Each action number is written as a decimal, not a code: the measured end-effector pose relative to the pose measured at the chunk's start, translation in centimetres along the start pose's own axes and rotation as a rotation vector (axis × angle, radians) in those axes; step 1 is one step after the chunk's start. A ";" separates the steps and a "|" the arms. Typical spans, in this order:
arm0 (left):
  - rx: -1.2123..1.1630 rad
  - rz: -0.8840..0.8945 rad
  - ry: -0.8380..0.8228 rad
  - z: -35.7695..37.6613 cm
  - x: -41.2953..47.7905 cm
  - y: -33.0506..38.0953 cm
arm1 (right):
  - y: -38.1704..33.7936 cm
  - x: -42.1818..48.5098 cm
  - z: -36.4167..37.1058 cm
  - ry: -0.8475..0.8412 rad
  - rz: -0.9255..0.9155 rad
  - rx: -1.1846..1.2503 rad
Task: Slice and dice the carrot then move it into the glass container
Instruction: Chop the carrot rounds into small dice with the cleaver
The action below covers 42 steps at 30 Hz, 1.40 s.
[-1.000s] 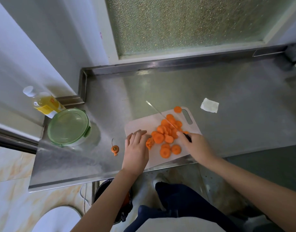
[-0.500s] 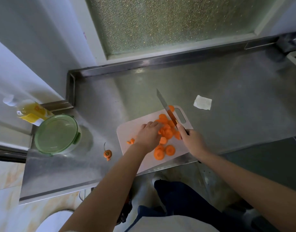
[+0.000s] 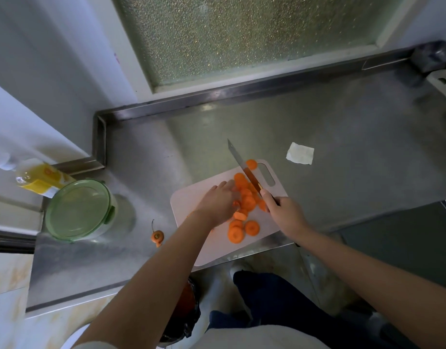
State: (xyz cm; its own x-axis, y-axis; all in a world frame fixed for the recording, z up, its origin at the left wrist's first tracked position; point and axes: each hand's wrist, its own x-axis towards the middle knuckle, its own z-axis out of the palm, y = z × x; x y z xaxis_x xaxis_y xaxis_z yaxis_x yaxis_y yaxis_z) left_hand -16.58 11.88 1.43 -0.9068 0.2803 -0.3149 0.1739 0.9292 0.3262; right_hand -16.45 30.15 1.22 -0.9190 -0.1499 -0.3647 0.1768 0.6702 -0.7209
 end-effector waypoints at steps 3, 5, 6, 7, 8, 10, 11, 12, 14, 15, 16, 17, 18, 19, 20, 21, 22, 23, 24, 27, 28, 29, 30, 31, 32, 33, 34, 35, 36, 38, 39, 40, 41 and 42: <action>-0.070 -0.020 -0.051 -0.5 0.3 -0.5 | 0.1 -0.1 0.0 -0.005 -0.022 0.019; -0.044 0.015 -0.084 -0.8 0.2 -0.7 | 0.2 -0.1 0.0 0.005 -0.038 0.020; -0.028 0.033 -0.096 -0.9 0.2 -0.9 | 0.2 -0.1 0.0 0.007 -0.044 0.020; -0.012 0.049 -0.102 -1.0 0.1 -0.9 | 0.3 -0.2 0.1 0.007 -0.048 0.021; 0.004 0.060 -0.104 -1.0 0.0 -1.0 | 0.4 -0.2 0.1 0.006 -0.048 0.022; 0.030 0.076 -0.094 -1.0 0.0 -1.1 | 0.4 -0.3 0.2 0.004 -0.047 0.016; 0.049 0.085 -0.094 -0.9 0.0 -1.2 | 0.5 -0.3 0.2 0.003 -0.045 0.016; 0.073 0.096 -0.097 -0.9 0.1 -1.3 | 0.5 -0.3 0.2 0.002 -0.041 0.019; 0.129 0.119 -0.106 -0.8 0.2 -1.3 | 0.5 -0.3 0.3 -0.002 -0.029 0.023; 0.165 0.131 -0.109 -0.7 0.2 -1.3 | 0.4 -0.3 0.3 -0.002 -0.023 0.023; 0.202 0.148 -0.109 -0.7 0.3 -1.3 | 0.4 -0.3 0.3 -0.002 -0.021 0.023; 0.232 0.165 -0.107 -0.6 0.3 -1.3 | 0.4 -0.3 0.3 -0.002 -0.022 0.024; 0.248 0.179 -0.106 -0.5 0.3 -1.3 | 0.4 -0.4 0.3 -0.004 -0.021 0.026; 0.251 0.184 -0.105 -0.5 0.3 -1.3 | 0.4 -0.4 0.3 -0.007 -0.017 0.029; 0.248 0.185 -0.104 -0.5 0.4 -1.3 | 0.4 -0.5 0.3 -0.010 -0.013 0.030; 0.243 0.186 -0.103 -0.6 0.4 -1.3 | 0.5 -0.5 0.3 -0.010 -0.011 0.027; 0.238 0.186 -0.102 -0.7 0.4 -1.3 | 0.6 -0.5 0.4 -0.011 -0.011 0.020; 0.236 0.184 -0.102 -0.7 0.4 -1.4 | 0.6 -0.5 0.4 -0.014 -0.009 0.014; 0.236 0.183 -0.100 -0.7 0.4 -1.4 | 0.7 -0.5 0.5 -0.018 -0.006 0.009; 0.228 0.148 -0.093 -0.6 0.4 -1.3 | 0.8 -0.5 0.7 -0.030 -0.001 0.012; 0.212 0.124 -0.085 -0.4 0.4 -1.4 | 0.8 -0.5 0.8 -0.030 0.000 0.015; 0.189 0.096 -0.073 -0.2 0.3 -1.4 | 0.7 -0.5 0.8 -0.031 0.001 0.016; 0.165 0.068 -0.061 0.0 0.3 -1.4 | 0.7 -0.5 0.7 -0.033 0.002 0.017; 0.145 0.044 -0.053 0.1 0.2 -1.3 | 0.6 -0.5 0.7 -0.034 0.004 0.017; 0.123 0.024 -0.049 0.2 0.2 -1.3 | 0.6 -0.5 0.6 -0.035 0.004 0.018; 0.094 0.005 -0.056 0.1 0.2 -1.4 | 0.5 -0.5 0.6 -0.035 0.003 0.019; 0.061 -0.009 -0.072 -0.1 0.1 -1.4 | 0.4 -0.5 0.6 -0.035 0.002 0.019; 0.028 -0.016 -0.101 -0.4 0.1 -1.5 | 0.4 -0.5 0.6 -0.036 0.001 0.015; -0.001 -0.012 -0.131 -0.7 0.0 -1.6 | 0.5 -0.5 0.6 -0.037 0.000 0.011; -0.031 0.002 -0.177 -1.1 -0.3 -1.8 | 0.5 -0.4 0.7 -0.039 0.000 0.012; -0.034 -0.004 -0.182 -1.2 -0.4 -1.8 | 0.5 -0.3 0.8 -0.038 -0.001 0.019; -0.033 -0.015 -0.174 -1.1 -0.5 -1.8 | 0.5 -0.3 0.9 -0.033 -0.004 0.024; -0.029 -0.026 -0.157 -0.9 -0.4 -1.8 | 0.5 -0.2 1.0 -0.028 -0.006 0.029; -0.025 -0.040 -0.139 -0.7 -0.4 -1.8 | 0.5 -0.2 1.1 -0.023 -0.009 0.035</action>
State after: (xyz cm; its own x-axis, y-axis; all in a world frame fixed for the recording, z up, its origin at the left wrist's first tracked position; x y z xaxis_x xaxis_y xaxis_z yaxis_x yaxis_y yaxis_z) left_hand -16.78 9.95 1.56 -0.8505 0.2756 -0.4481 0.1277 0.9345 0.3324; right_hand -15.74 29.68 0.31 -0.9123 -0.1729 -0.3712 0.1811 0.6427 -0.7444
